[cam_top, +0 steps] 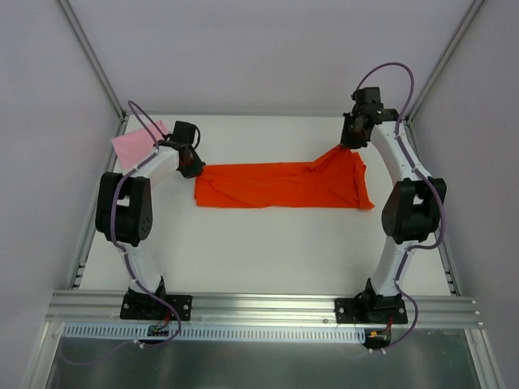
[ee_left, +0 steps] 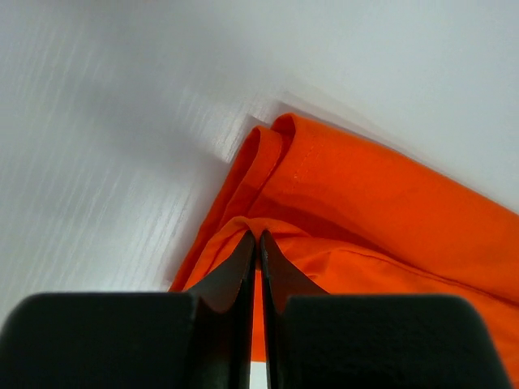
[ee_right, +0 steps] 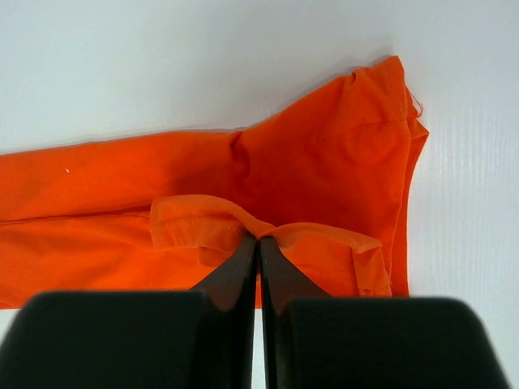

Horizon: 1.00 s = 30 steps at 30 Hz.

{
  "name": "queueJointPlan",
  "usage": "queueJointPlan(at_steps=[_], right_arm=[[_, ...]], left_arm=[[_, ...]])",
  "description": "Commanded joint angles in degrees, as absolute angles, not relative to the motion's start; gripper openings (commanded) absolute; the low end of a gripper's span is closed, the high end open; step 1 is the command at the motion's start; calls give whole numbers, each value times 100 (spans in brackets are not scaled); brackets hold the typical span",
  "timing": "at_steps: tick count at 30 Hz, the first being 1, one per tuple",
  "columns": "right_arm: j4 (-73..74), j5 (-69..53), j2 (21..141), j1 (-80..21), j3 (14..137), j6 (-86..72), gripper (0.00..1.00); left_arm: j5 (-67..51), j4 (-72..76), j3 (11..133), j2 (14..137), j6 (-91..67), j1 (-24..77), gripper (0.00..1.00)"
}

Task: Fold and stack the t-shirts
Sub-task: Fold the other side of the tshirt into a rectangle

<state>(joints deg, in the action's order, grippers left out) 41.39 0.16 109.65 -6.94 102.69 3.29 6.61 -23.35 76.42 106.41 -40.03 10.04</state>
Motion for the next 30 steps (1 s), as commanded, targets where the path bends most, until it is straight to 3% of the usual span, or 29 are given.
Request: queueJointPlan(at_steps=[1,8,14,22,30], right_arm=[[4069,-237,11196,-633,10713,439,1],[4184,-255,11899,-624,11039,466,1],[4228,-202,12199,-589,11153,510,1],[4210,-246,12454,-483,11425,632,1],[4412,-220,12744,-457,11830,703,2]], left_arm=[[870,-2461,7945,10775,-4008,976,0],[879,-2496,8016,11039,-4025,888,3],[826,-2435,8016,11144,-3973,879,16],[931,-2346,8174,11101,-3762,888,79],[1178,-2452,8411,10846,-3630,879,98]])
